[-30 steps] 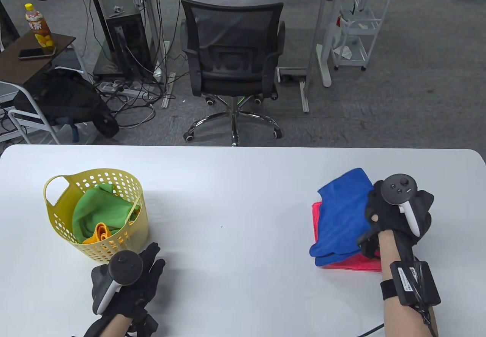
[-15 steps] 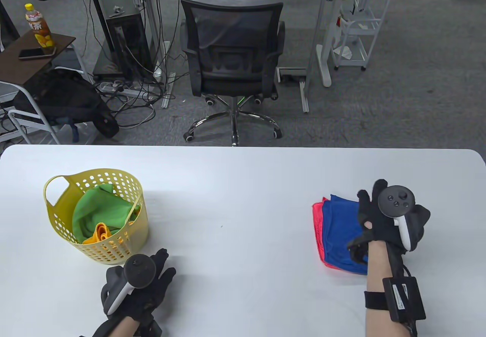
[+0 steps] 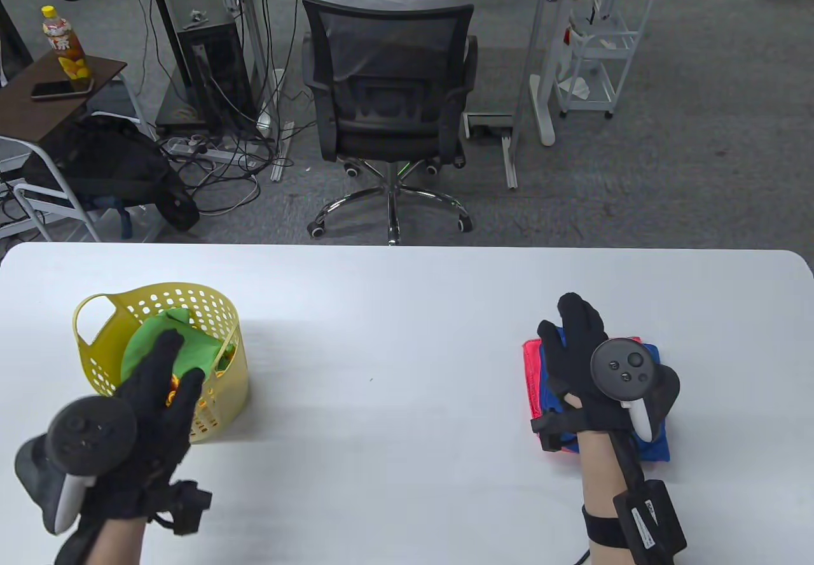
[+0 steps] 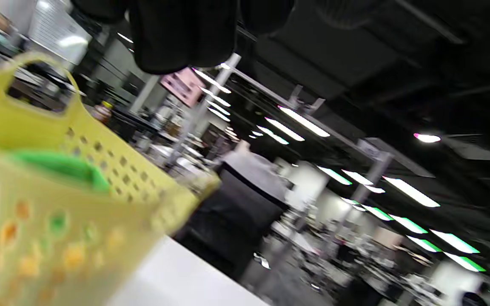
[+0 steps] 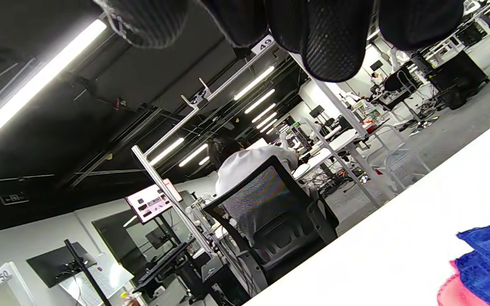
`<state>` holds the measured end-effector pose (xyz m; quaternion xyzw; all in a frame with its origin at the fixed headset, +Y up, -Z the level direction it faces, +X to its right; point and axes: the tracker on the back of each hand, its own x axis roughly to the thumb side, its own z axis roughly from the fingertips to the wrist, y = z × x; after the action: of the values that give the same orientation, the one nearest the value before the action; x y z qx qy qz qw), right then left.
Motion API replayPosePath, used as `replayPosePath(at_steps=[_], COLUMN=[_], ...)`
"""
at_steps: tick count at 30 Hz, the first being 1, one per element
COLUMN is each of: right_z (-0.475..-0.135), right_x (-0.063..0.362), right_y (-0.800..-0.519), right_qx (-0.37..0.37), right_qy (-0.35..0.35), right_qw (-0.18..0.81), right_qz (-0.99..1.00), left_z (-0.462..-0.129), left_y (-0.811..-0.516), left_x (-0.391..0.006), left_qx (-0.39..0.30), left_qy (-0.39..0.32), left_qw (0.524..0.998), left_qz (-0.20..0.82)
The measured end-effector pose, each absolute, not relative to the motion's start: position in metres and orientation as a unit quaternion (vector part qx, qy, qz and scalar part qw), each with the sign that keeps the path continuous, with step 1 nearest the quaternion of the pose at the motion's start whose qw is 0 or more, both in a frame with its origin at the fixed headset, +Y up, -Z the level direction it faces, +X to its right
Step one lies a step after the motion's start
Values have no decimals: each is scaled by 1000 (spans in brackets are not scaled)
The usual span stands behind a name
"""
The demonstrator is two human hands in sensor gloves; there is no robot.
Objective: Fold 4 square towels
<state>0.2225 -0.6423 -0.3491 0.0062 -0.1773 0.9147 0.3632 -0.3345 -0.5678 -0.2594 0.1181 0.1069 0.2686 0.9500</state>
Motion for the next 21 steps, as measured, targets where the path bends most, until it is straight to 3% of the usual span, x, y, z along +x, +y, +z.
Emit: replayPosePath(at_steps=[2,4,9,15,18,21], right_z=[-348,-348,-347,-346,-345,-344], right_x=[223,223,221,216,213,214], right_y=[-641,-640,-639,-638,-637,-637], right_qx=[12,19,36,56,61,61], right_qy=[-178,-176,-170,-165,-173,-173], right_qw=[371,377,385,400,401,400], right_qz=[911,909,906,900,898,898], left_z=[-296,-337,-383,-401,-404,-403], left_y=[-568,-587,-643,-676,-682,-675], left_x=[-346,-355,-367,-371,-367,-365], left_qx=[44,-79,-274,-342,-331,-298], left_qy=[154,192,260,286,304,273], left_qw=[962,964,921,893,893,915], left_qz=[219,164,96,63,-2,-6])
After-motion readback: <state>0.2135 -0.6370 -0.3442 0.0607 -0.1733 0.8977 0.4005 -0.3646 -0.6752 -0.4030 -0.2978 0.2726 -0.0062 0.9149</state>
